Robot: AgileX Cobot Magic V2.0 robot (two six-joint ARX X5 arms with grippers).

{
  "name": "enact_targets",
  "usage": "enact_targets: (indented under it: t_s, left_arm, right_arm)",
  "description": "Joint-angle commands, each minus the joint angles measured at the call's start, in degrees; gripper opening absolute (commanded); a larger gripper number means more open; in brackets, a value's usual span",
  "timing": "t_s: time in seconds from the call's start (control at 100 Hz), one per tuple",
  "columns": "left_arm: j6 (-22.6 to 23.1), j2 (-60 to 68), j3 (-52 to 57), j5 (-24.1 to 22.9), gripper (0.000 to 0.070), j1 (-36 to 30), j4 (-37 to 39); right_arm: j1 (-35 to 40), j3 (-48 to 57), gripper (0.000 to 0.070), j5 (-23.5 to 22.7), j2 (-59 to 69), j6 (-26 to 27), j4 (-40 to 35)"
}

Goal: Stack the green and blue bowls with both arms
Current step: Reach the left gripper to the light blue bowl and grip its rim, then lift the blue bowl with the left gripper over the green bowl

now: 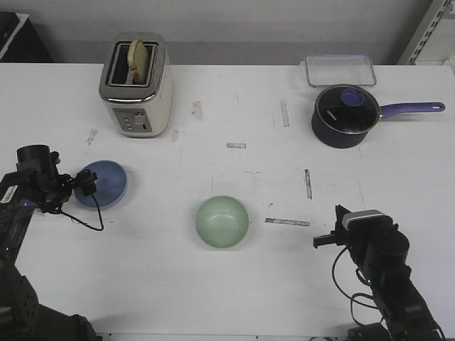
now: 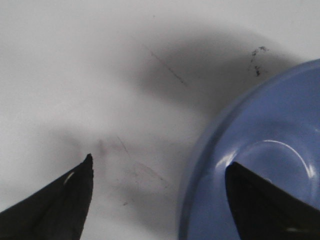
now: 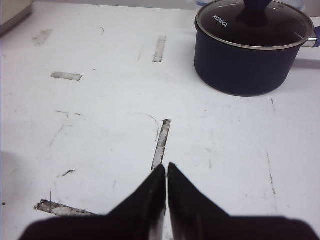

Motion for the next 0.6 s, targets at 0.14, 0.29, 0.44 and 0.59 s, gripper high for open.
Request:
enact_targets:
  t_s: [0.14, 0.29, 0.44, 0.59]
  left_arm:
    - [-1.5, 0.4, 0.9, 0.3, 0.0077, 0.2, 0.0]
    - [-1.4, 0.2, 1.0, 0.3, 0.0001, 0.2, 0.1]
    - [-1.4, -1.9, 2.3, 0.7, 0.0001, 0.2, 0.0]
    - [-1.4, -6.9, 5.6, 3.3, 0.0001, -1.0, -1.2]
  right_arm:
    - [0.1, 0.4, 0.0000, -0.2, 0.3, 0.3, 0.7]
    - [0.1, 0.4, 0.0000, -0.2, 0.3, 0.3, 0.7]
    - [0.1, 0.4, 0.0000, -0.2, 0.3, 0.3, 0.7]
    - [0.1, 0.4, 0.0000, -0.2, 0.3, 0.3, 0.7]
